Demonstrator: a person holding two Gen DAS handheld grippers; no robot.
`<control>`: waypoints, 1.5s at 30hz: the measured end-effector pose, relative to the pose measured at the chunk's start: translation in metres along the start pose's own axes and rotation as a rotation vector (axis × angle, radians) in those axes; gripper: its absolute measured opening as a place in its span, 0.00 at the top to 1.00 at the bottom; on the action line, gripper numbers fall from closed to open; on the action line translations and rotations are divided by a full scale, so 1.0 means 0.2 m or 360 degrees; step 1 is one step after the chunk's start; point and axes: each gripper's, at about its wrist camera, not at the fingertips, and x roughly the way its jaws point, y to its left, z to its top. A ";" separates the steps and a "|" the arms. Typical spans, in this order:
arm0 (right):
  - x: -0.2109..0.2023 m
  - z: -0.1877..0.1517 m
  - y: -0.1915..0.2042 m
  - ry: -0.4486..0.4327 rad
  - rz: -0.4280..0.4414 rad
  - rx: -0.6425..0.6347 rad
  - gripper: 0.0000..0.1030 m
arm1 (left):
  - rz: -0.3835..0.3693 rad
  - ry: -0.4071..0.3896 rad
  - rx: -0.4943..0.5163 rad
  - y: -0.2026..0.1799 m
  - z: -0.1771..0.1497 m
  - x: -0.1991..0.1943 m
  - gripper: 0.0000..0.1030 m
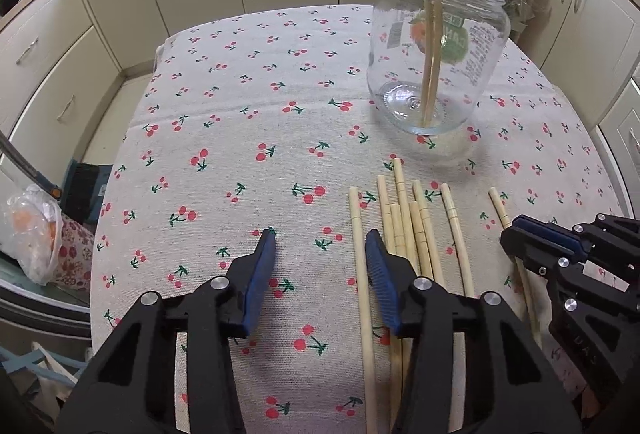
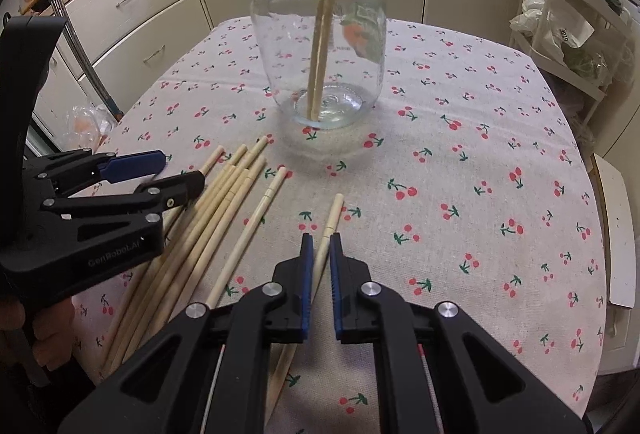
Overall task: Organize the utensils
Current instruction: 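Lift the left tool's chopstick into the jar and open it while the right tool holds its chopstick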
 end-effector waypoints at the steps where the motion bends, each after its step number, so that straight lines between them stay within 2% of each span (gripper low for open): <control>1: 0.00 0.00 0.00 0.0017 -0.0005 0.0006 0.91 | -0.0005 0.0011 0.0013 0.00 0.00 0.00 0.57; 3: 0.00 0.01 0.01 0.0036 -0.0002 -0.0004 0.86 | -0.0012 0.0027 0.0010 0.00 0.01 0.00 0.55; 6: 0.01 0.01 0.05 0.0036 -0.0058 -0.0065 0.85 | 0.0003 0.0038 0.0034 -0.02 0.01 0.01 0.56; 7: 0.01 0.01 0.05 0.0030 -0.0066 -0.0076 0.85 | -0.0007 0.0036 0.0048 -0.02 0.01 0.01 0.59; 8: 0.01 0.00 0.05 0.0026 -0.0061 -0.0071 0.89 | -0.0024 0.0034 0.0057 -0.03 0.01 0.00 0.73; 9: 0.01 0.00 0.04 0.0022 -0.0058 -0.0056 0.91 | -0.0038 0.0038 0.0062 -0.03 0.01 0.00 0.92; 12: 0.01 0.01 0.02 0.0027 -0.0031 0.0002 0.93 | -0.0127 0.0072 0.0023 -0.03 0.02 -0.02 0.95; 15: 0.00 0.00 -0.02 0.0036 0.0036 0.0103 0.94 | -0.0153 0.0016 -0.0018 0.00 0.02 -0.10 0.95; 19: -0.04 -0.01 -0.08 0.0016 0.0140 0.0253 0.94 | -0.0229 -0.0142 -0.0107 0.06 0.05 -0.28 0.95; 24: -0.16 -0.04 -0.09 -0.0128 0.0230 0.0369 0.94 | -0.0304 -0.0391 -0.0212 0.12 0.12 -0.51 0.95; 35: -0.31 -0.04 -0.06 -0.0396 0.0341 0.0447 0.94 | -0.0324 -0.0968 -0.0324 0.10 0.38 -0.83 0.95; 39: -0.35 -0.04 -0.08 -0.0445 0.0373 0.0473 0.94 | -0.0352 -0.1098 -0.0384 0.07 0.51 -0.87 0.95; 45: -0.35 -0.05 -0.13 -0.0462 0.0397 0.0522 0.94 | -0.0327 -0.1188 -0.0470 0.03 0.68 -0.83 0.95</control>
